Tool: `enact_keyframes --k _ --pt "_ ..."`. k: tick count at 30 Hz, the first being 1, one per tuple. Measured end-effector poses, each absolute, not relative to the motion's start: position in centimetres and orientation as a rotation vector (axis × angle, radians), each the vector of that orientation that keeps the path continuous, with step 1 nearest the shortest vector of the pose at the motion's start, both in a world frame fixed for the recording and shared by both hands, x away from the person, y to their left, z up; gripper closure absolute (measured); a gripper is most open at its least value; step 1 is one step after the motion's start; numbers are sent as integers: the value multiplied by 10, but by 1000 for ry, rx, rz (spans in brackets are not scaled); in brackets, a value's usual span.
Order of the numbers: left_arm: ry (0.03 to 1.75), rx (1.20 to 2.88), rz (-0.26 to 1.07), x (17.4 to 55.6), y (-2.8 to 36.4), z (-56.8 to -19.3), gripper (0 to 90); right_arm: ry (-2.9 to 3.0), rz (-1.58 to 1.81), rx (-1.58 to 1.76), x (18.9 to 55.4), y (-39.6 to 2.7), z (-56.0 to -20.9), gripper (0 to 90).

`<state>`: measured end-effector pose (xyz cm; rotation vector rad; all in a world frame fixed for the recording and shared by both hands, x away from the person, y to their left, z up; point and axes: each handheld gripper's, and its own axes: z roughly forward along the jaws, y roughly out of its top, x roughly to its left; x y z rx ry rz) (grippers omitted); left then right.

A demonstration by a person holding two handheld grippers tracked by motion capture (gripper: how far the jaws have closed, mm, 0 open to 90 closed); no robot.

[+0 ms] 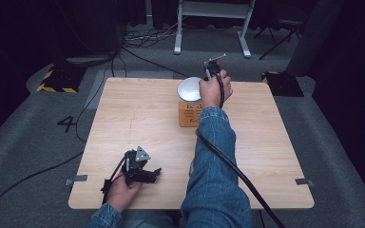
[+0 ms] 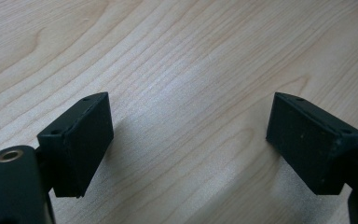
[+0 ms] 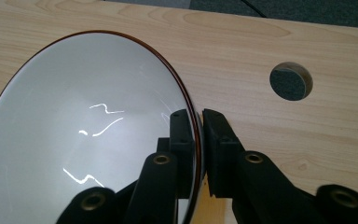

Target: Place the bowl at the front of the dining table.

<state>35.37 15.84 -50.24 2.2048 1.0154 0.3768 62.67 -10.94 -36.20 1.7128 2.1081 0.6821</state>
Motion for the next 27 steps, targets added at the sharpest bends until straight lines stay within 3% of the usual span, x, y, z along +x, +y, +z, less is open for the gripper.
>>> enact_keyframes --k 27 --pt "1020 2207 377 354 158 -502 148 2151 632 1786 624 -116 -413 830"
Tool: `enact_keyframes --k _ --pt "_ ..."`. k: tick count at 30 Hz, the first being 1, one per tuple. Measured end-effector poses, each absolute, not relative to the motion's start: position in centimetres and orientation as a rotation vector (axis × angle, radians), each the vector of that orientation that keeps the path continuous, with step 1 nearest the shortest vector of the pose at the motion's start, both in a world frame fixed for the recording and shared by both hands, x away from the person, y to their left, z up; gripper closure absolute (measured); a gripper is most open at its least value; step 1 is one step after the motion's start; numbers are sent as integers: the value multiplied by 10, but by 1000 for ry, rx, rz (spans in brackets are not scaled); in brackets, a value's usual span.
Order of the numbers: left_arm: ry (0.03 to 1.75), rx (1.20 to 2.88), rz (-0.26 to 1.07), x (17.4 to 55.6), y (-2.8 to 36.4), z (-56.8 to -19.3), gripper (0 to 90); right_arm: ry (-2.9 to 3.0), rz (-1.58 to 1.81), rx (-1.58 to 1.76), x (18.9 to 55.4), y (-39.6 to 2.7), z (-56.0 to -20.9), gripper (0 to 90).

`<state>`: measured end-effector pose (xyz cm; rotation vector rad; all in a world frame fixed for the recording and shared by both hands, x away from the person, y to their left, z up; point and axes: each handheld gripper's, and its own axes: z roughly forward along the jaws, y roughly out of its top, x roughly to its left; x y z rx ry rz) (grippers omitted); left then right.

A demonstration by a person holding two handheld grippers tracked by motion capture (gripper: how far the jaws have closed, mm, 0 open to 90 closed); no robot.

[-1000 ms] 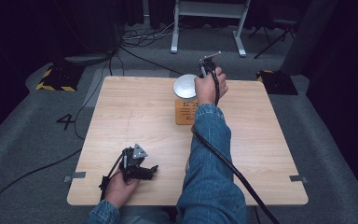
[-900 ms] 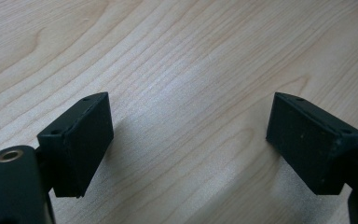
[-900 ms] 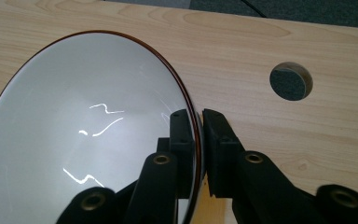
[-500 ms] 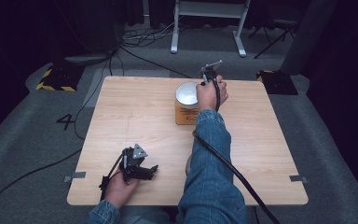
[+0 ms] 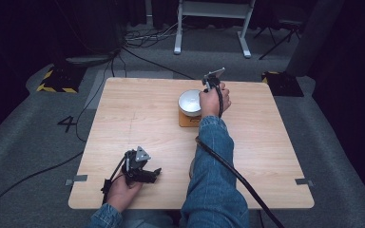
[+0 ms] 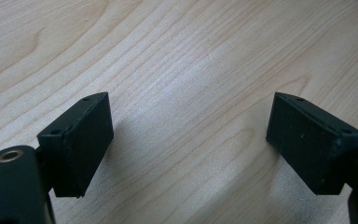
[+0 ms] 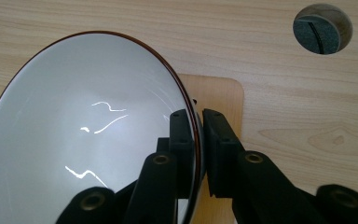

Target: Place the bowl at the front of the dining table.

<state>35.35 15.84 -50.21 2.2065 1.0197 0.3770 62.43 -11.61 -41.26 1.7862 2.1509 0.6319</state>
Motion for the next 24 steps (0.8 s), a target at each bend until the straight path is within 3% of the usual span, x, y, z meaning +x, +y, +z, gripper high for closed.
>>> enact_keyframes --k 24 --pt "1019 2206 378 353 158 -502 147 2159 599 1759 625 -113 -423 827"
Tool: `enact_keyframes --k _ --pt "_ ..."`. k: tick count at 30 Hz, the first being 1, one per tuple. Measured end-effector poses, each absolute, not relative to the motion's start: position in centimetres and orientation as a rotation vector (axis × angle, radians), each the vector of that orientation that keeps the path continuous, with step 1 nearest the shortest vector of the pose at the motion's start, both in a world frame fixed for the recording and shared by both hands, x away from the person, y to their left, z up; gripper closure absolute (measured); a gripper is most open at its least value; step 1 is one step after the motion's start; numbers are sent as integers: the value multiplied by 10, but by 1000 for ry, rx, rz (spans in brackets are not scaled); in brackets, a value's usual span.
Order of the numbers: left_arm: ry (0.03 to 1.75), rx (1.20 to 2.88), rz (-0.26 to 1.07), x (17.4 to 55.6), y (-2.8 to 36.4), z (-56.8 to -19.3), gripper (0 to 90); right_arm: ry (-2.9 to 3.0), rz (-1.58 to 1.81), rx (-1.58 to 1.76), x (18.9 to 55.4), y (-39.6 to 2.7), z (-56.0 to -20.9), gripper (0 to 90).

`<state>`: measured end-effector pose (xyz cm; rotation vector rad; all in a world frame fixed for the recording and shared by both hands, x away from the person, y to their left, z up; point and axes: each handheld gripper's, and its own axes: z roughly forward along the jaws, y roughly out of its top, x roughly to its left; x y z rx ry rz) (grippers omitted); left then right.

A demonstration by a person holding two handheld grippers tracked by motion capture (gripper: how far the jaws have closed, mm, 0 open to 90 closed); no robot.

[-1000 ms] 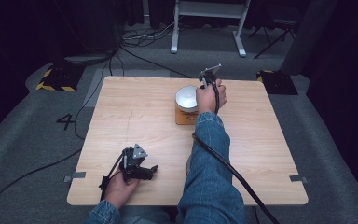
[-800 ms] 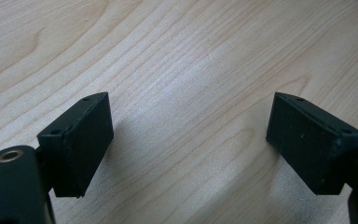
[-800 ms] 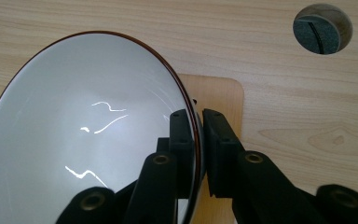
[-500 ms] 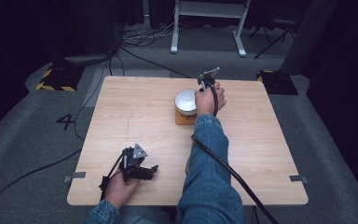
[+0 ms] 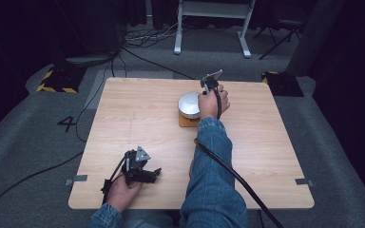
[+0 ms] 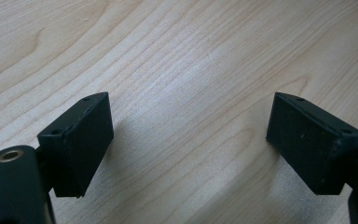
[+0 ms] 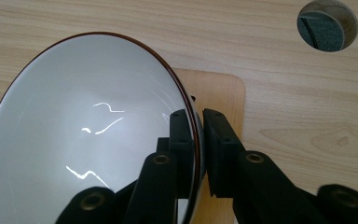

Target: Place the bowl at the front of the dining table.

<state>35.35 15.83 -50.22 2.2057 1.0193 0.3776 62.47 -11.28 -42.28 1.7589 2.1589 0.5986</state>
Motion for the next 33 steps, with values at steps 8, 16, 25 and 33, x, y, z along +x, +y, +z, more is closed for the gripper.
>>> enact_keyframes --k 8,16,25,33 --pt "1022 2207 383 353 158 -502 147 2152 614 1753 625 -113 -422 786" --pt "1023 2208 382 353 158 -502 147 2112 628 1741 625 -120 -419 672" --pt "1029 2199 360 353 157 -503 147 2127 649 1633 620 -118 -403 556" --pt "1031 2198 361 354 157 -503 147 2158 778 1553 613 -117 -375 517"
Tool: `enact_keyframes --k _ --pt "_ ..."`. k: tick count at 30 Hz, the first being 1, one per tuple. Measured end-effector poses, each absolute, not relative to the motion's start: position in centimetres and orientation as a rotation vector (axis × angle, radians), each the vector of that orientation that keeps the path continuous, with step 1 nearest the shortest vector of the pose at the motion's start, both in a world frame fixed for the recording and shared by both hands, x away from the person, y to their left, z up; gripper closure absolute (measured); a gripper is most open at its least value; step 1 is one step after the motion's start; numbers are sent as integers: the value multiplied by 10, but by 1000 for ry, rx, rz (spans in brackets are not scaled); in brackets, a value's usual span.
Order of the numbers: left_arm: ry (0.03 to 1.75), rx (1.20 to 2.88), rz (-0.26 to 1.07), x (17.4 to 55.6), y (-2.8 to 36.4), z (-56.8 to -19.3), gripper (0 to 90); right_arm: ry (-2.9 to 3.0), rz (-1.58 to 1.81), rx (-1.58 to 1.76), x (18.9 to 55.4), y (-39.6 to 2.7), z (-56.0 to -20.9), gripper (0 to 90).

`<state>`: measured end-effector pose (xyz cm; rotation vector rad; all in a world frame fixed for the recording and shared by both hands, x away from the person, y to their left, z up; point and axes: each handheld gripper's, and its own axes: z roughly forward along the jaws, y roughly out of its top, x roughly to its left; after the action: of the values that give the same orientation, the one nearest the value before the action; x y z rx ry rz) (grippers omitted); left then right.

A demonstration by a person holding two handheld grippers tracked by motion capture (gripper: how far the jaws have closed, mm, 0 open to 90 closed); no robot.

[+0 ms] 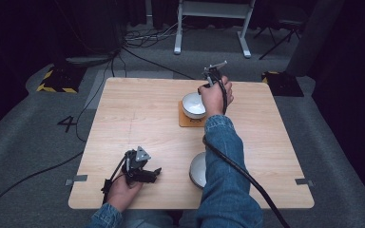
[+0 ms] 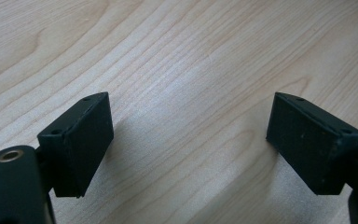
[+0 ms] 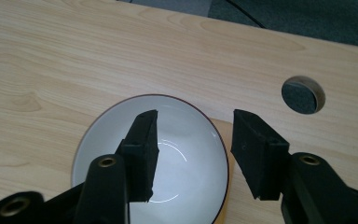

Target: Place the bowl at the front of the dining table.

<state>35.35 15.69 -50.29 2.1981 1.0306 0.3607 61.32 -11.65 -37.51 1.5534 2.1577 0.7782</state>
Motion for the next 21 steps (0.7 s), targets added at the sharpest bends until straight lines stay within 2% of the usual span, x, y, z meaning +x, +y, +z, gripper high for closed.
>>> enact_keyframes --k 8,21 --pt "1020 2207 391 354 158 -502 147 2226 838 1412 597 -114 -342 487" --pt "1016 2206 370 355 158 -502 147 2328 855 1284 565 -135 -321 452"
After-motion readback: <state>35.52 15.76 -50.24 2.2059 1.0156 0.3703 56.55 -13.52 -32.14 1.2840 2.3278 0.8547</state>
